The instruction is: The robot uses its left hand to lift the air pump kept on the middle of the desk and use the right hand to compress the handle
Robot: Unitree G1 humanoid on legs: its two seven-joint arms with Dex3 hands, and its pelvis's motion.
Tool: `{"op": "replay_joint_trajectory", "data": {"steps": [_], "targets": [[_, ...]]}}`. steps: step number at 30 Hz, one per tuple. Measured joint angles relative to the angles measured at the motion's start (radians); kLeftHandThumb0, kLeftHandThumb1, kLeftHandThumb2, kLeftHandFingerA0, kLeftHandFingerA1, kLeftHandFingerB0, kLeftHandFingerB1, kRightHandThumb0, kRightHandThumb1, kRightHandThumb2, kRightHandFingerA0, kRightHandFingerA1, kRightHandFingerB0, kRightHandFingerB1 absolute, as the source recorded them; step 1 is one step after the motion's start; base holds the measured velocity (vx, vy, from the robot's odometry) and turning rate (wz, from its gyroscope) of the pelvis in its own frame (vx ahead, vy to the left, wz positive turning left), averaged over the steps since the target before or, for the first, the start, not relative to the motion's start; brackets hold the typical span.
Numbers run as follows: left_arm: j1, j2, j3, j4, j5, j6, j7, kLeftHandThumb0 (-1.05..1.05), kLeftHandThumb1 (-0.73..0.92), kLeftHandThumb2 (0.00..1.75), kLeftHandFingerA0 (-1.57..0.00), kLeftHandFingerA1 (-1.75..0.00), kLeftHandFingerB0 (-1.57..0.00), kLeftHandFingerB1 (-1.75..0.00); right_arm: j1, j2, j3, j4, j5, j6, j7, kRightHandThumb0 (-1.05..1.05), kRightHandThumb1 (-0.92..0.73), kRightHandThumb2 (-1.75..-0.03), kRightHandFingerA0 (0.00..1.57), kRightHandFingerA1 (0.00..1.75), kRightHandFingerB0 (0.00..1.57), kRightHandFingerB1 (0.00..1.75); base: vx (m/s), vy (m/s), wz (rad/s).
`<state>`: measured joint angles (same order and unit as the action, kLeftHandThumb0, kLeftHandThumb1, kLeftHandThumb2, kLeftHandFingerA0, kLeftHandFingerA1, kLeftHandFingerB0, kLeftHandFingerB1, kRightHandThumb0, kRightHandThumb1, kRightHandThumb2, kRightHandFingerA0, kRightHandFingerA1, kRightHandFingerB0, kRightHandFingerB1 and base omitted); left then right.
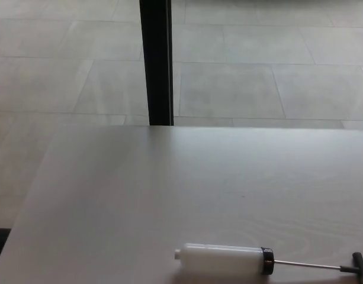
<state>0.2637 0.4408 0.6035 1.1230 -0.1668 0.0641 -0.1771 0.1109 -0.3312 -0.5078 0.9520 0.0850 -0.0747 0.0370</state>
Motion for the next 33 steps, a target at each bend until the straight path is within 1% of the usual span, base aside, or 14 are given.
{"op": "replay_joint_trajectory", "data": {"steps": [1, 2, 3, 4, 5, 6, 7, 8, 16, 17, 19, 23, 26, 33], "targets": [[-0.003, 0.008, 0.042, 0.012, -0.019, 0.000, -0.012, -0.74, 0.59, 0.95, -0.46, -0.63, -0.33, -0.54, -0.008, -0.004, -0.033, 0.002, 0.015, -0.007, 0.002, -0.80, -0.92, -0.71, 0.70, 0.71, 0.25, 0.38, 0.00, 0.000, 0.00], [-0.008, 0.014, 0.080, 0.021, -0.038, 0.000, -0.022, -0.66, 0.57, 0.94, -0.49, -0.80, -0.34, -0.59, -0.014, -0.007, -0.062, 0.005, 0.028, -0.012, 0.003, -0.80, -0.92, -0.71, 0.66, 0.72, 0.25, 0.38, 0.00, 0.000, 0.00], [-0.013, 0.017, 0.109, 0.023, -0.052, -0.002, -0.025, -0.65, 0.78, 0.63, -0.35, -0.75, -0.25, -0.44, -0.017, -0.009, -0.082, 0.006, 0.038, -0.016, 0.005, -0.80, -0.76, -1.13, 0.65, 0.76, 0.21, 0.50, 0.00, 0.000, 0.00], [-0.017, 0.017, 0.125, 0.022, -0.059, -0.004, -0.025, -0.65, 0.78, 0.63, -0.35, -0.75, -0.25, -0.44, -0.020, -0.010, -0.092, 0.006, 0.043, -0.017, 0.005, -0.80, -0.76, -1.13, 0.65, 0.76, 0.21, 0.50, 0.00, 0.000, 0.00], [-0.026, 0.018, 0.161, 0.017, -0.077, -0.013, -0.025, -0.63, 0.75, 0.62, -0.23, -0.47, -0.27, -0.36, -0.027, -0.013, -0.115, 0.009, 0.055, -0.022, 0.008, -0.79, -0.92, -0.70, 0.68, 0.71, 0.26, 0.38, 0.00, 0.000, 0.00], [-0.040, 0.018, 0.191, -0.002, -0.091, -0.024, -0.022, -0.65, 0.76, 0.64, -0.06, -0.40, -0.13, -0.33, -0.033, -0.015, -0.137, 0.013, 0.067, -0.026, 0.010, -0.79, -0.92, -0.69, 0.71, 0.72, 0.26, 0.38, 0.00, 0.000, 0.00], [-0.046, 0.018, 0.204, -0.026, -0.096, -0.033, -0.019, -0.36, 0.50, 1.05, -0.02, -0.52, 0.00, -0.49, -0.036, -0.018, -0.151, 0.017, 0.075, -0.028, 0.011, -0.78, -0.92, -0.70, 0.70, 0.72, 0.26, 0.38, 0.00, 0.000, 0.00], [-0.052, 0.020, 0.213, -0.064, -0.100, -0.045, -0.014, -0.63, 0.70, 0.60, -0.24, -0.45, -0.26, -0.35, -0.041, -0.022, -0.164, 0.020, 0.083, -0.031, 0.011, -0.80, -0.92, -0.69, 0.71, 0.73, 0.26, 0.38, 0.00, 0.000, 0.00], [-0.124, 0.019, 0.182, -0.355, -0.087, -0.084, 0.014, -0.81, 0.60, 0.59, -0.34, -0.50, -0.38, -0.34, -0.051, -0.023, -0.189, 0.023, 0.104, -0.036, 0.011, -0.76, -0.92, -0.68, 0.72, 0.69, 0.31, 0.38, 0.00, 0.000, 0.00], [-0.138, 0.017, 0.169, -0.392, -0.085, -0.086, 0.016, -0.84, 0.52, 0.69, -0.39, -0.51, -0.35, -0.40, -0.052, -0.023, -0.191, 0.023, 0.106, -0.037, 0.011, -0.76, -0.92, -0.70, 0.68, 0.69, 0.30, 0.38, 0.00, 0.000, 0.00], [-0.167, 0.014, 0.133, -0.466, -0.076, -0.090, 0.019, -0.80, 0.63, 0.59, -0.37, -0.48, -0.43, -0.35, -0.055, -0.023, -0.193, 0.023, 0.108, -0.041, 0.011, -0.77, -0.92, -0.69, 0.71, 0.72, 0.33, 0.39, 0.00, 0.000, 0.00], [-0.222, 0.000, 0.043, -0.608, -0.047, -0.095, 0.025, -0.87, 0.55, 0.71, -0.28, -0.47, -0.40, -0.40, -0.070, -0.023, -0.196, 0.023, 0.112, -0.048, 0.012, -0.72, -0.92, -0.70, 0.73, 0.69, 0.33, 0.40, 0.00, 0.000, 0.00], [-0.250, -0.012, -0.024, -0.697, -0.022, -0.095, 0.027, -0.81, 0.66, 0.60, -0.33, -0.45, -0.42, -0.38, -0.081, -0.023, -0.196, 0.023, 0.114, -0.052, 0.012, -0.70, -0.92, -0.70, 0.69, 0.69, 0.30, 0.39, 0.00, 0.000, 0.00], [-0.330, -0.033, -0.237, -0.917, 0.071, -0.096, 0.028, -0.77, 0.61, 0.59, -0.31, -0.61, -0.39, -0.40, -0.106, -0.023, -0.196, 0.023, 0.119, -0.059, 0.013, -0.70, -0.92, -0.71, 0.67, 0.69, 0.30, 0.39, 0.00, 0.000, 0.00]]}}
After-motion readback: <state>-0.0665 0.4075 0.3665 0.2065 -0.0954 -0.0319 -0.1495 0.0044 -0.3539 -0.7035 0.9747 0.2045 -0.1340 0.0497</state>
